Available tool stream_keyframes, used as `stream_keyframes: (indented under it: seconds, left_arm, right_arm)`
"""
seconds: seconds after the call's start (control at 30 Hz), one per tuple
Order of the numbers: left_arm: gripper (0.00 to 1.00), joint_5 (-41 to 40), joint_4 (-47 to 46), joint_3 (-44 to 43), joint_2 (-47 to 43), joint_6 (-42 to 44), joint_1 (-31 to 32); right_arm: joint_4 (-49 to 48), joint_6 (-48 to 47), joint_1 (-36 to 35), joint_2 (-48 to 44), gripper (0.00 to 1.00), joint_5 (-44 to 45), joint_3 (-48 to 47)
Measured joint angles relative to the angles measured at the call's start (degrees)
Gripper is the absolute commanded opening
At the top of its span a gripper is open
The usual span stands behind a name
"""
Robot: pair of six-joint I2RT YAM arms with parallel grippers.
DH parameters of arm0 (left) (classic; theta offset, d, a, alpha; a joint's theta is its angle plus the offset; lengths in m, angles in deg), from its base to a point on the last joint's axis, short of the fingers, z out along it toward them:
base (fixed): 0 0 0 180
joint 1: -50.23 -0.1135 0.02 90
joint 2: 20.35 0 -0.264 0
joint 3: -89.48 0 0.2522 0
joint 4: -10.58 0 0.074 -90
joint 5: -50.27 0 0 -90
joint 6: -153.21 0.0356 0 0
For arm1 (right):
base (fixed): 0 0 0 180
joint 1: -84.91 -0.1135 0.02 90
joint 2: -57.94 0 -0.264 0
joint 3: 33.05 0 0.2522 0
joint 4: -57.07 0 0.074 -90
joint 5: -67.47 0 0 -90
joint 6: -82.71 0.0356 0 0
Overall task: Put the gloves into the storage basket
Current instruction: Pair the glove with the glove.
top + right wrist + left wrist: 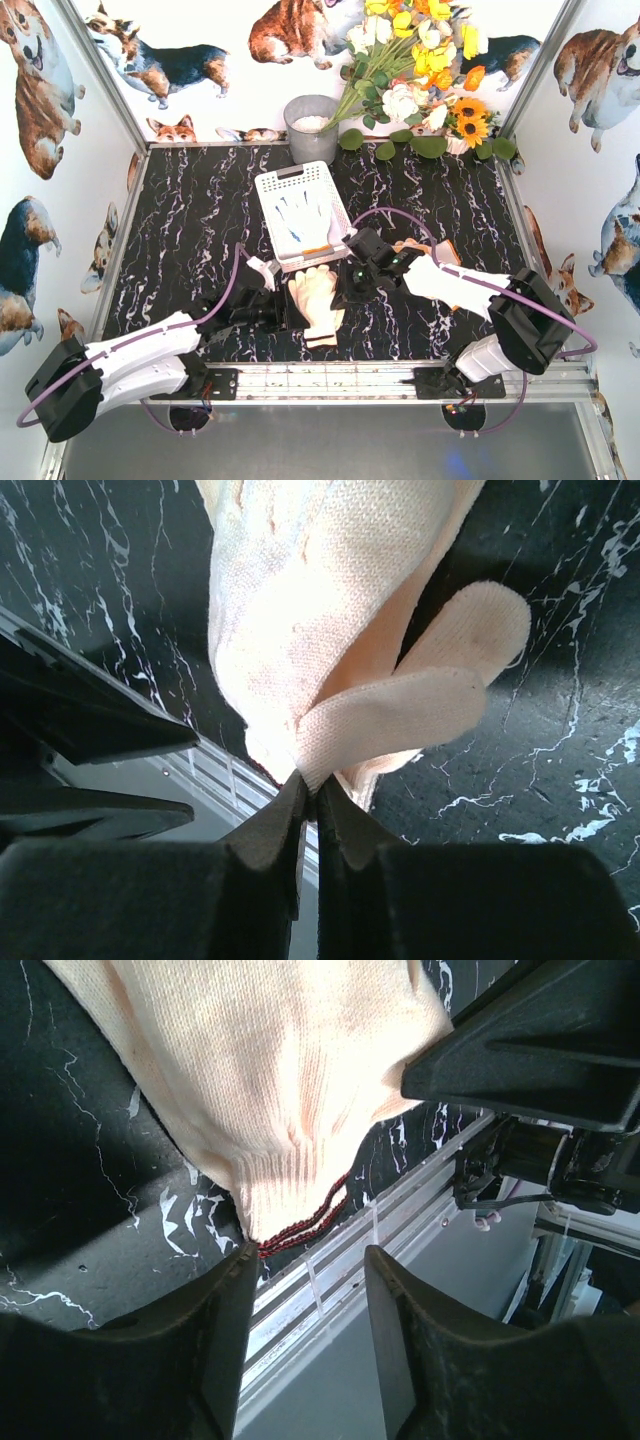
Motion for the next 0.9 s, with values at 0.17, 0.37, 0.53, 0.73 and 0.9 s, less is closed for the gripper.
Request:
stream_keyframes:
  seconds: [0.17, 0.37, 0.53, 0.73, 0.9]
  left_arm:
    - [0.61, -2.5, 0.8, -0.1, -1.0, 0.8, 0.0]
    - [0.62, -8.3, -0.1, -1.4, 0.1, 1.2, 0.0]
    - [0.62, -11.0, -3.4, -1.4, 1.6, 0.6, 0.0]
    - [0.58, -10.6, -4.5, -1.0, 2.4, 0.0, 0.0]
    - [0.52, -9.2, -5.2, 1.4, 1.5, -0.7, 0.0]
  right_arm:
    - [0.0, -0.4, -0.5, 0.0, 0.14, -1.0, 1.5]
    - [-4.0, 1.7, -0.8, -2.5, 0.40, -2.5, 7.7]
    - [-9.6, 5.5, -0.8, -7.7, 0.47, -2.6, 14.0]
    - [-18.7, 11.1, -0.9, -10.0, 0.47, -2.6, 20.8]
    - [-22.9, 14.5, -2.1, -9.8, 0.44, -2.6, 22.8]
